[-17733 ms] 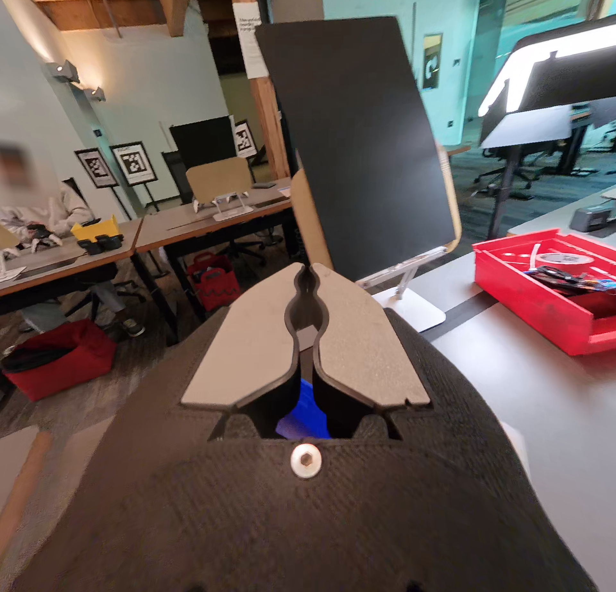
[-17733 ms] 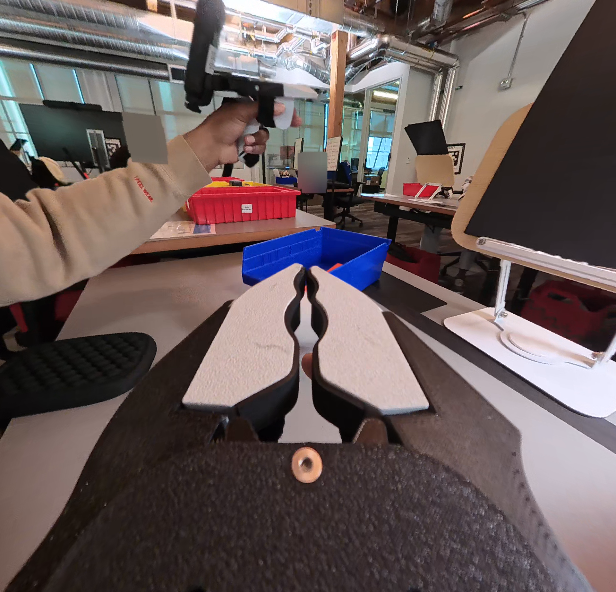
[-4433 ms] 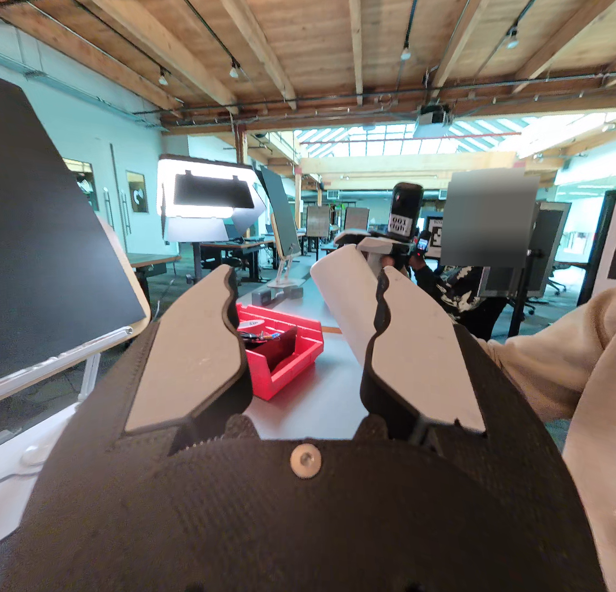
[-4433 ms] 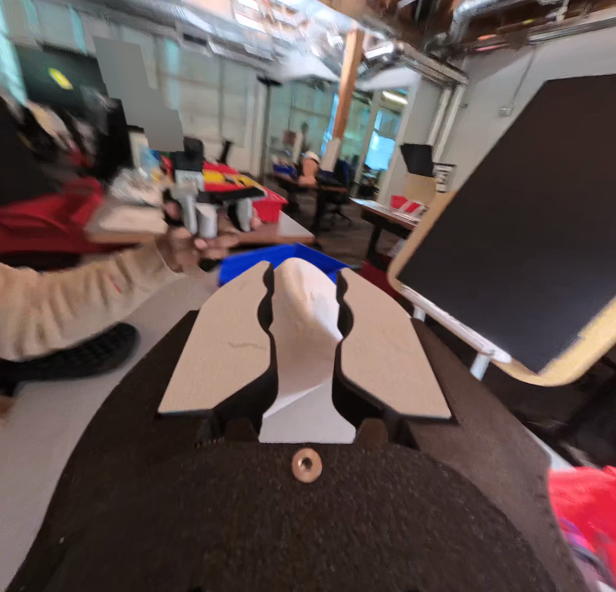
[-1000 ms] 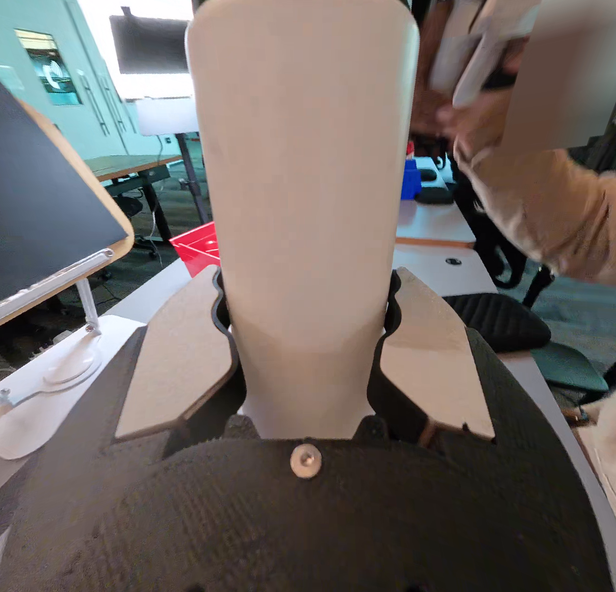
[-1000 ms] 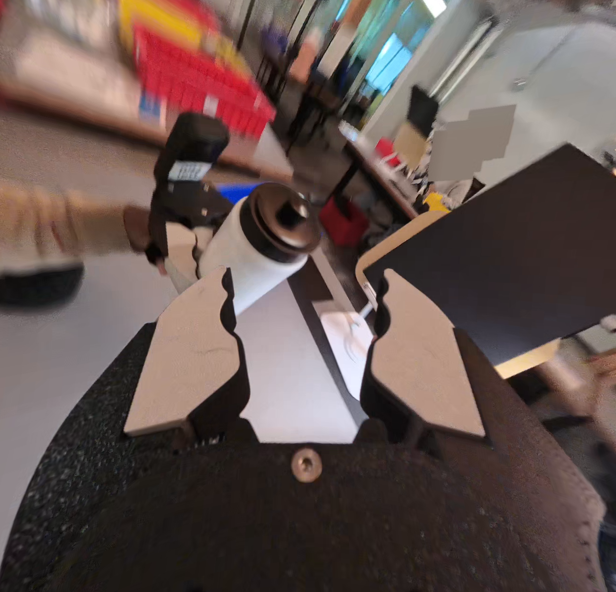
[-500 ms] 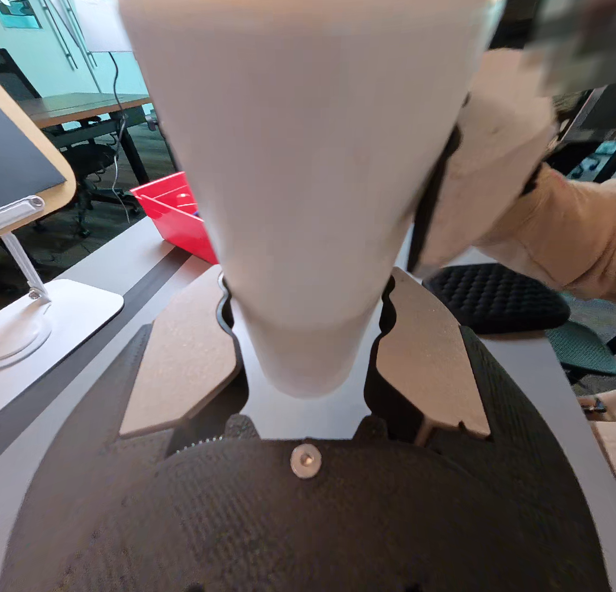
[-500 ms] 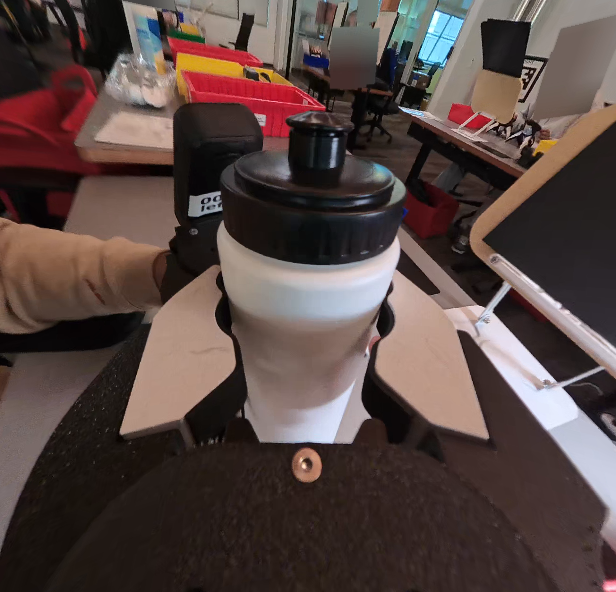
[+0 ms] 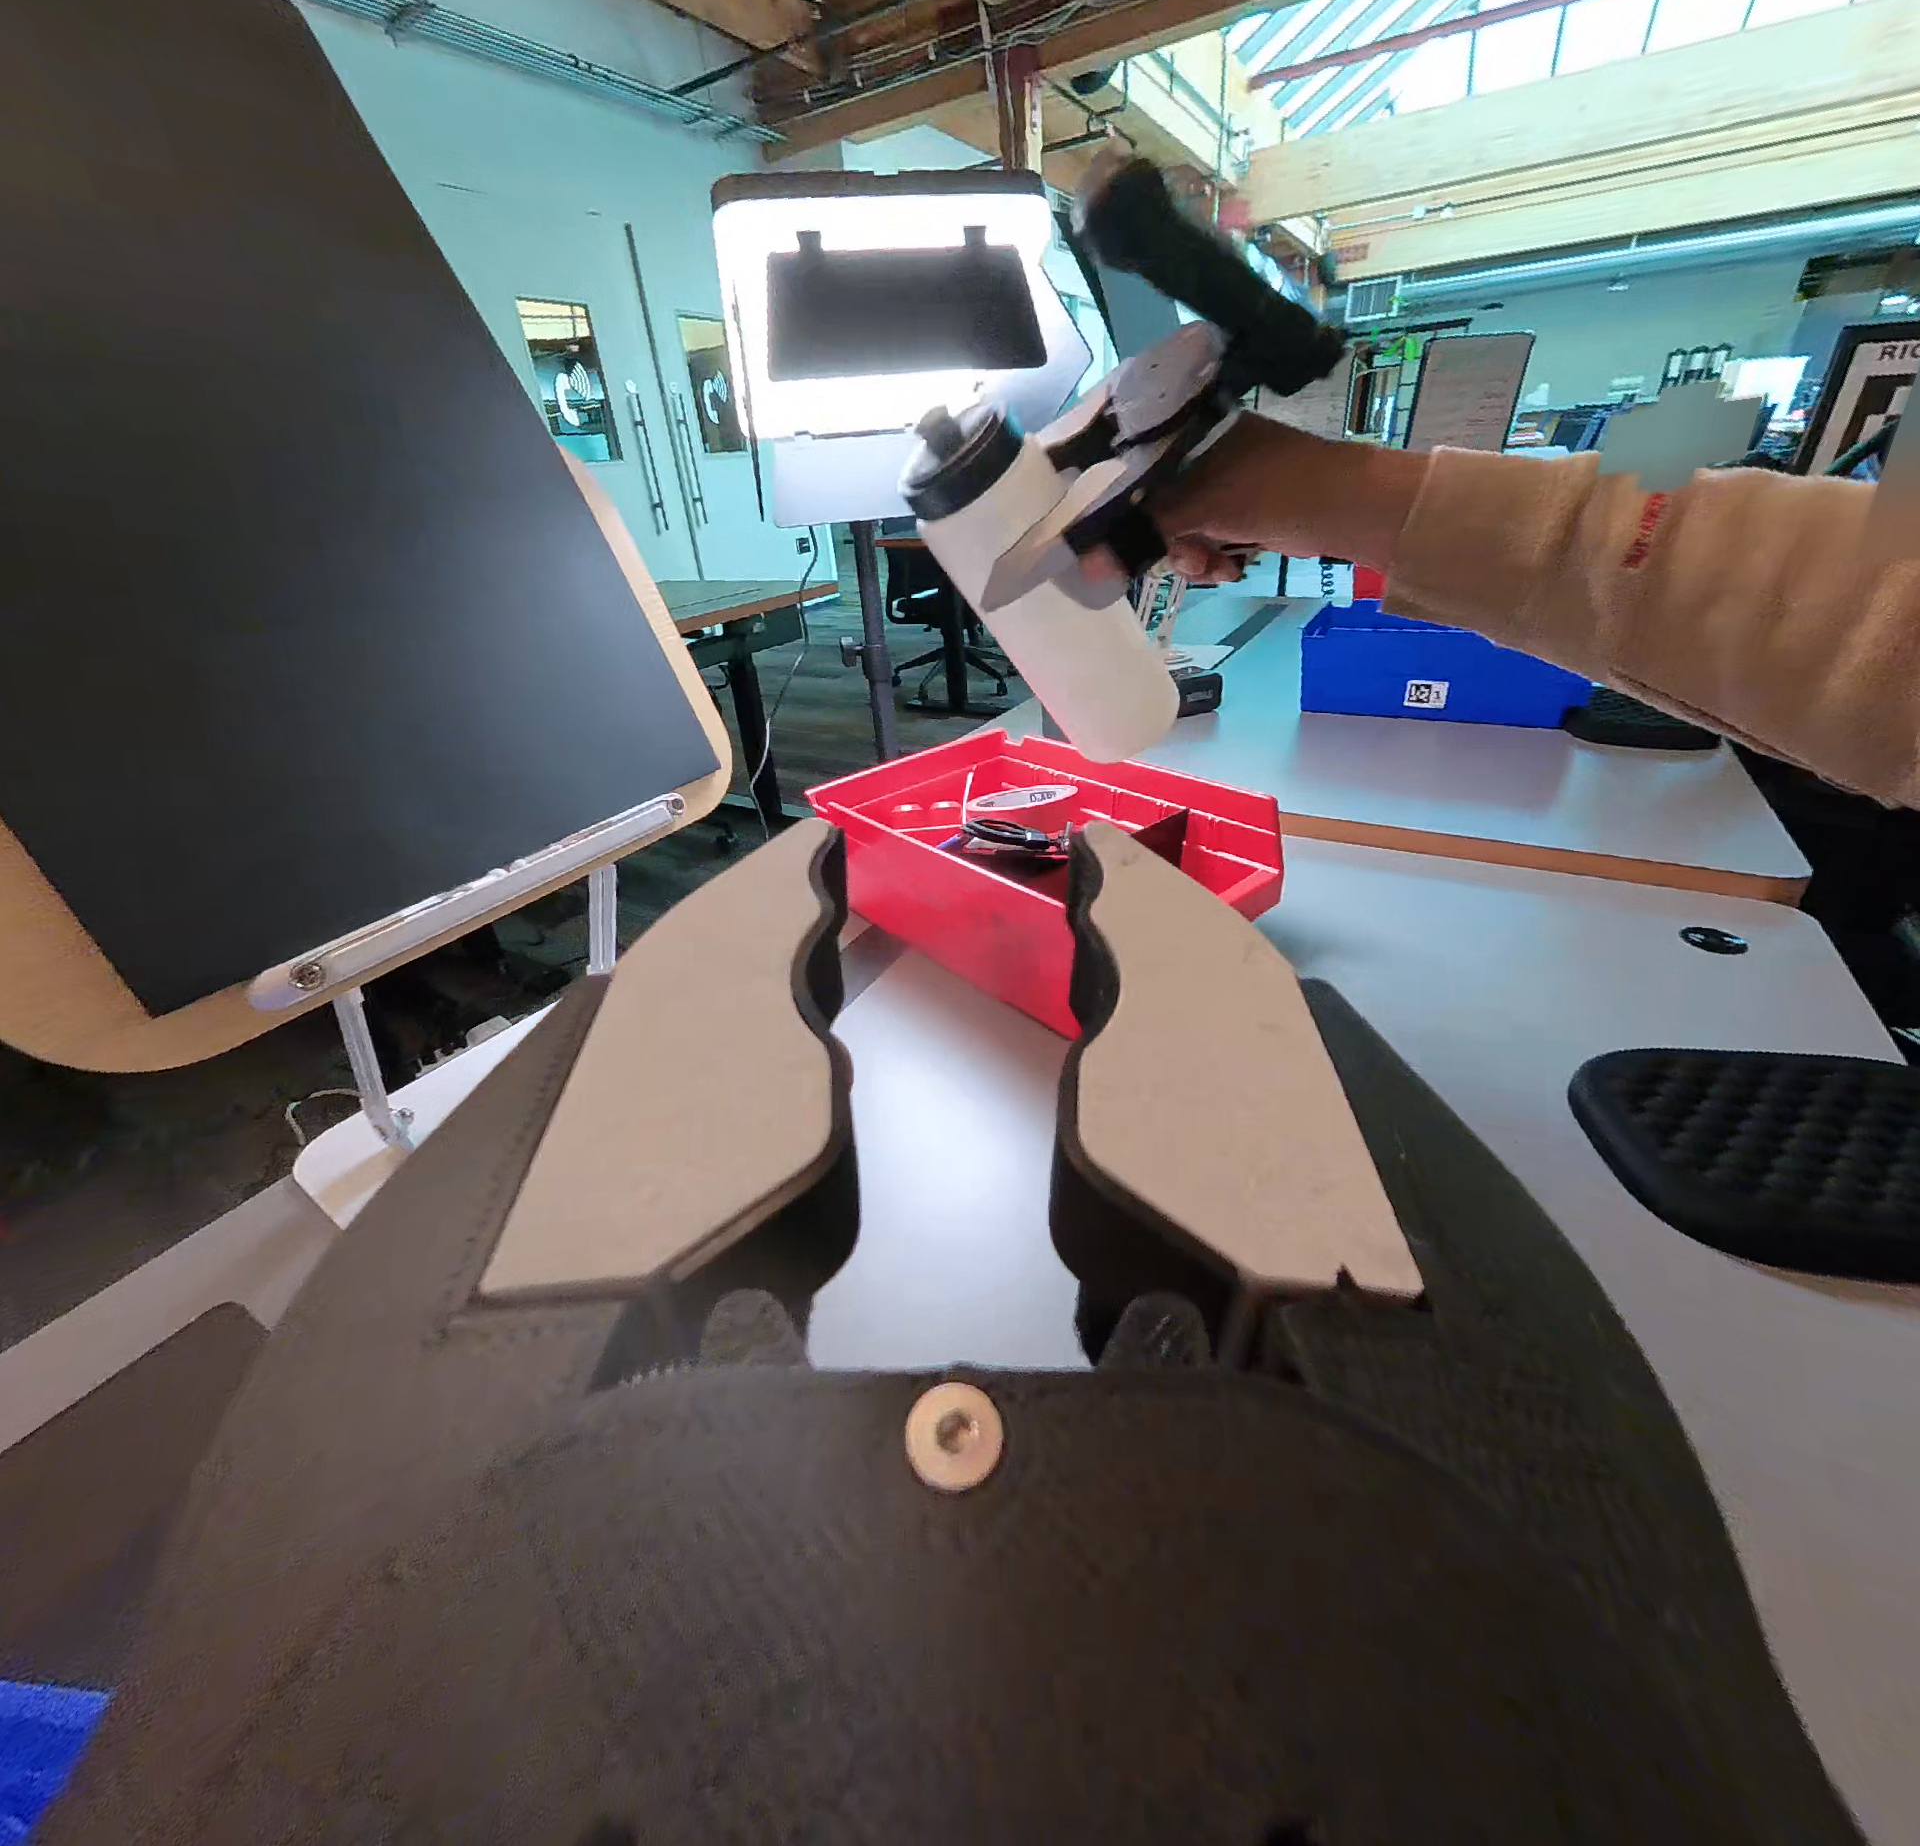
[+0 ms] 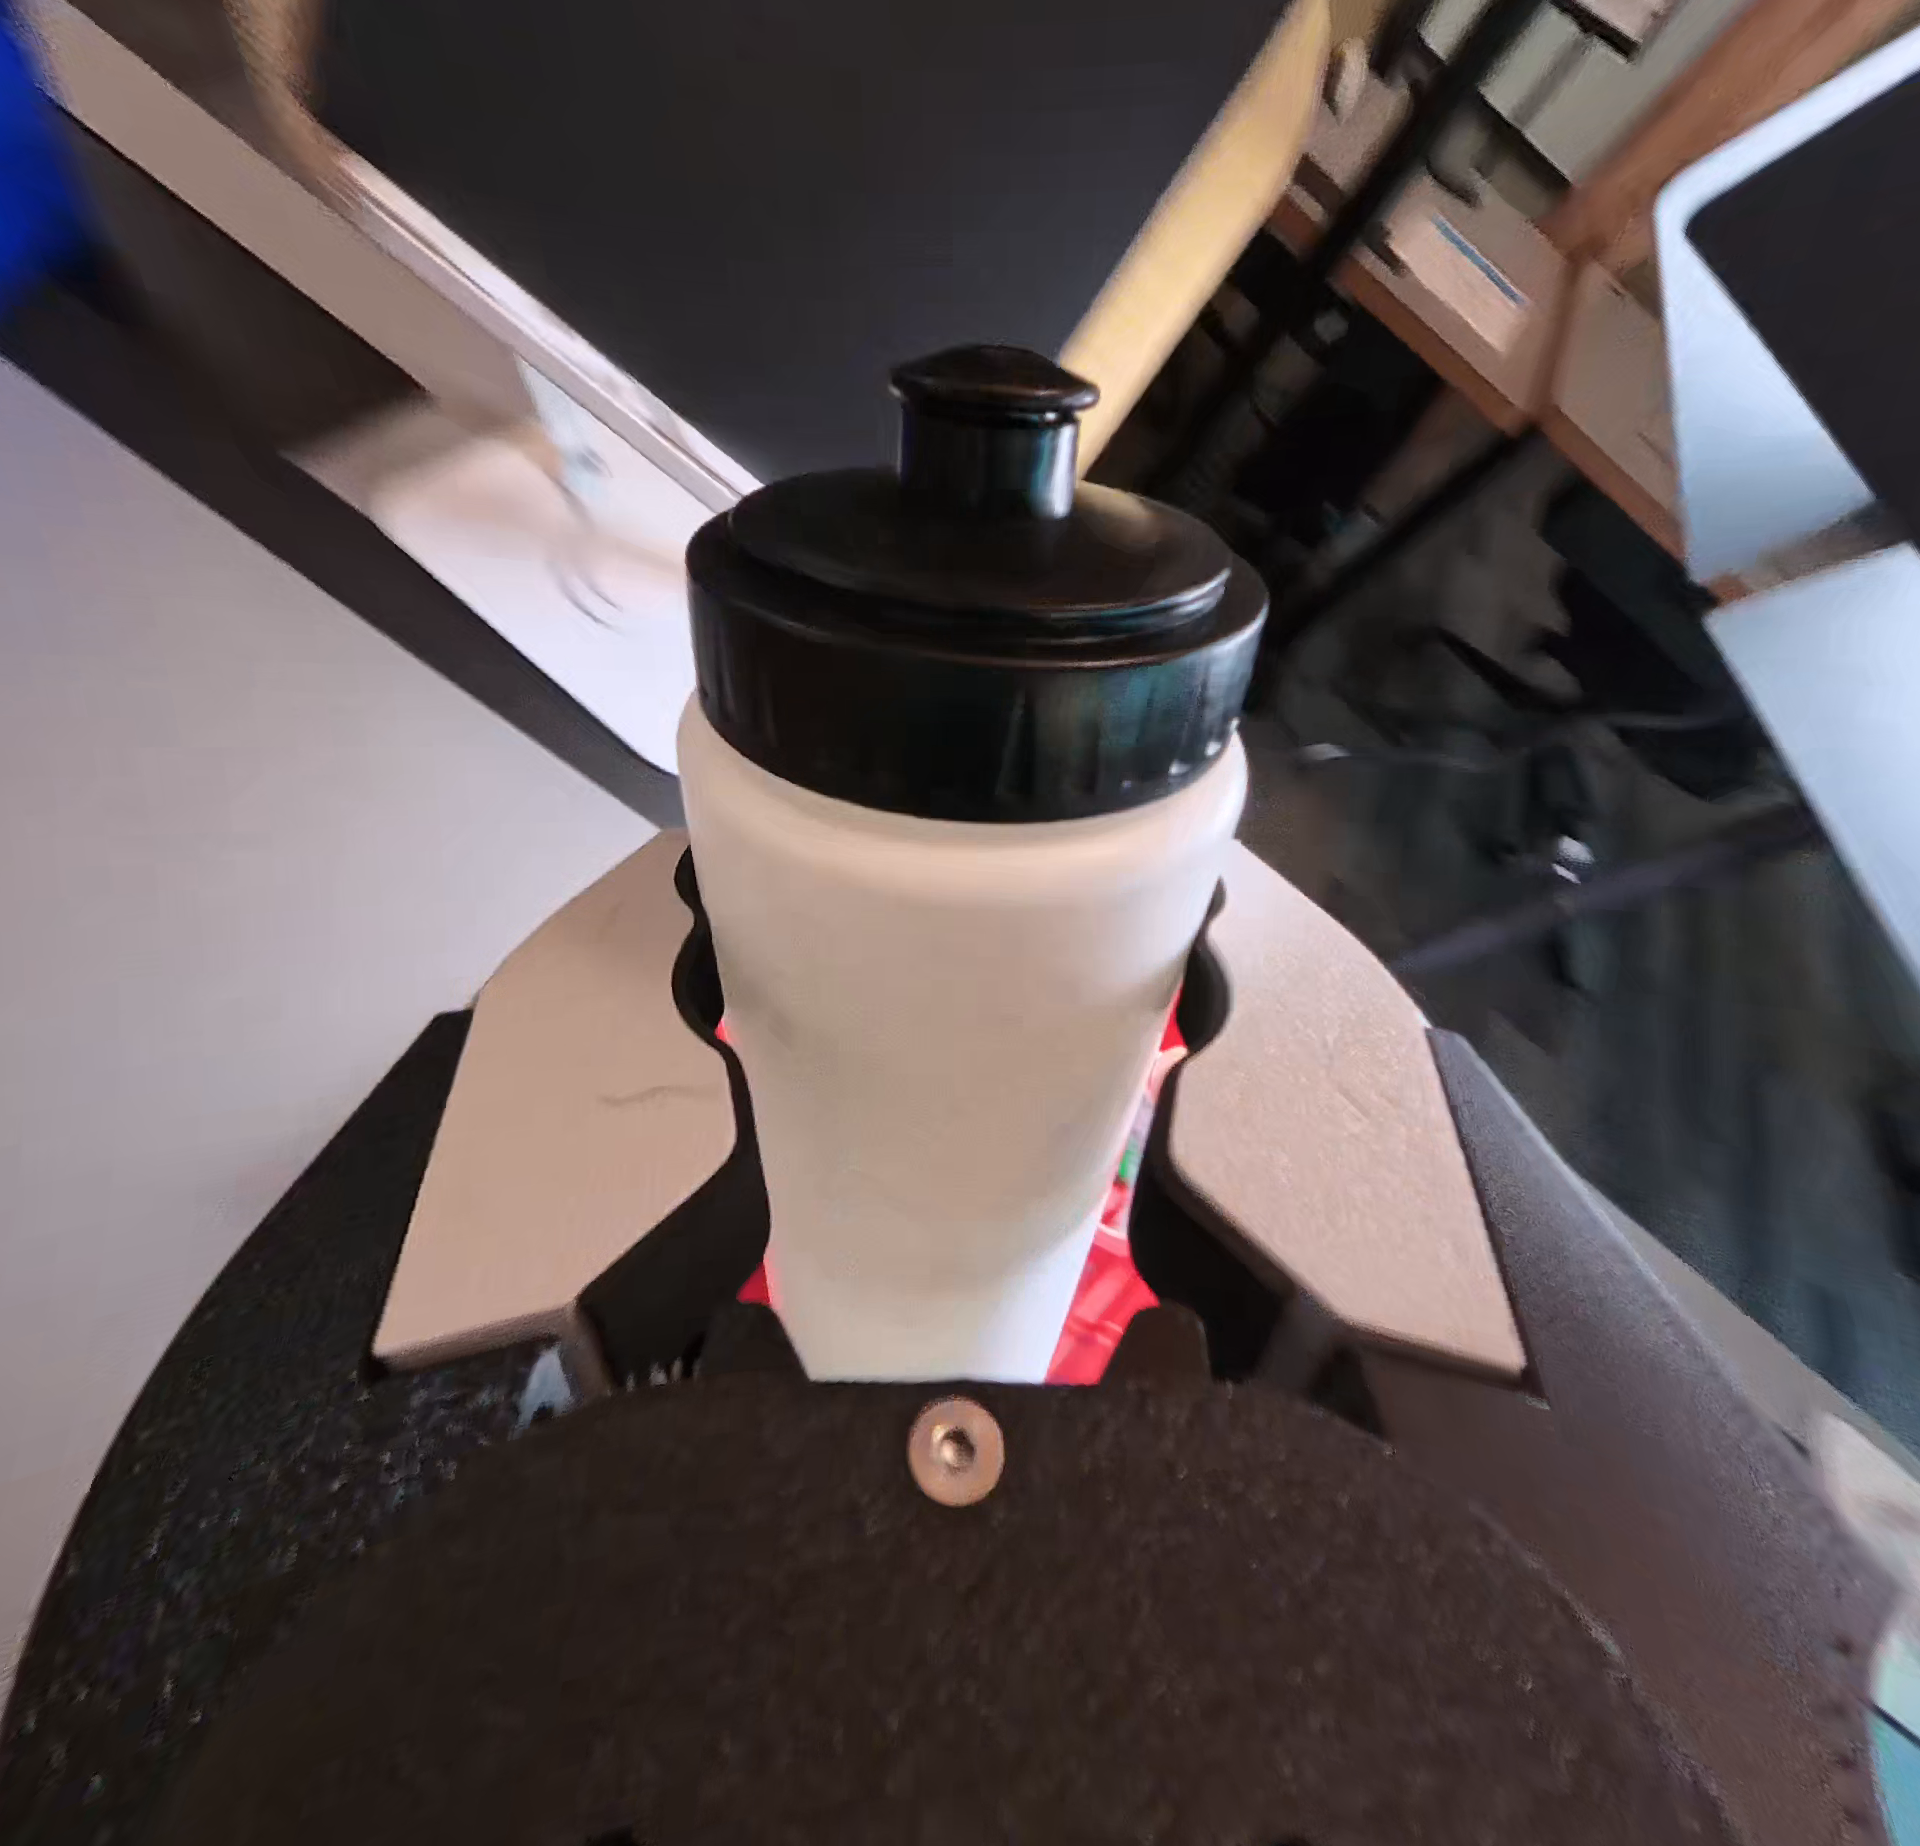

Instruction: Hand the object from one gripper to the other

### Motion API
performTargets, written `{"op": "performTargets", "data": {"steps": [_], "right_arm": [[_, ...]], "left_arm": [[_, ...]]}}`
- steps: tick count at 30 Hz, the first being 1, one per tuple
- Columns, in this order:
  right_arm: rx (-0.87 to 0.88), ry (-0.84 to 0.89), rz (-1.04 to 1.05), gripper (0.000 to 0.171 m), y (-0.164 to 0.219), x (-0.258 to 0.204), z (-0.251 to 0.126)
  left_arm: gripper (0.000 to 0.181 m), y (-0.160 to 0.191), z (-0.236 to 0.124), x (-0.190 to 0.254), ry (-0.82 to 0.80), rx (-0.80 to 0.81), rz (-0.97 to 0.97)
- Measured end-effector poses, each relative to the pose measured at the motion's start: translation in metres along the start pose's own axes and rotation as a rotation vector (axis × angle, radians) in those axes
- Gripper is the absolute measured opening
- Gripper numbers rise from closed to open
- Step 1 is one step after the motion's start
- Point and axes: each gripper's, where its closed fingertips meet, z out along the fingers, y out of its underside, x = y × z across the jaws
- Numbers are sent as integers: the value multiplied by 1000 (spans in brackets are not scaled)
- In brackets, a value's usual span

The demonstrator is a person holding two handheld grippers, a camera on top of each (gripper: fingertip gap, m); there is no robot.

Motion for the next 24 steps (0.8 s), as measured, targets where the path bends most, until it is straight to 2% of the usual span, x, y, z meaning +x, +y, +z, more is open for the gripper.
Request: {"op": "performTargets", "data": {"steps": [2, 4, 6, 8, 10, 14, 17, 20, 24], "right_arm": [[-87, 88, -72, 88, 17, 22, 22], [-73, 140, -116, 88, 19, 34, 40], [80, 152, -91, 88, 0, 36, 50], [306, 179, -62, 88, -22, 37, 48], [474, 232, -10, 88, -21, 41, 47], [438, 248, 145, 87, 51, 40, 77], [506, 261, 240, 87, 68, 47, 58], [494, 253, 312, 87, 87, 50, 40], [332, 210, 383, 86, 128, 45, 27]], "left_arm": [[36, 3, 0, 0, 5, -15, 6], [34, 6, 0, -2, -6, -32, 32], [32, 10, 0, -6, -31, -51, 77], [29, 15, -1, -9, -41, -77, 109], [26, 17, -3, -10, -28, -91, 101], [25, 15, -6, -16, -39, -69, 83], [25, 17, -5, -20, -40, -68, 68], [24, 22, -2, -19, -35, -78, 61], [23, 24, 1, -14, -31, -92, 85]]}}
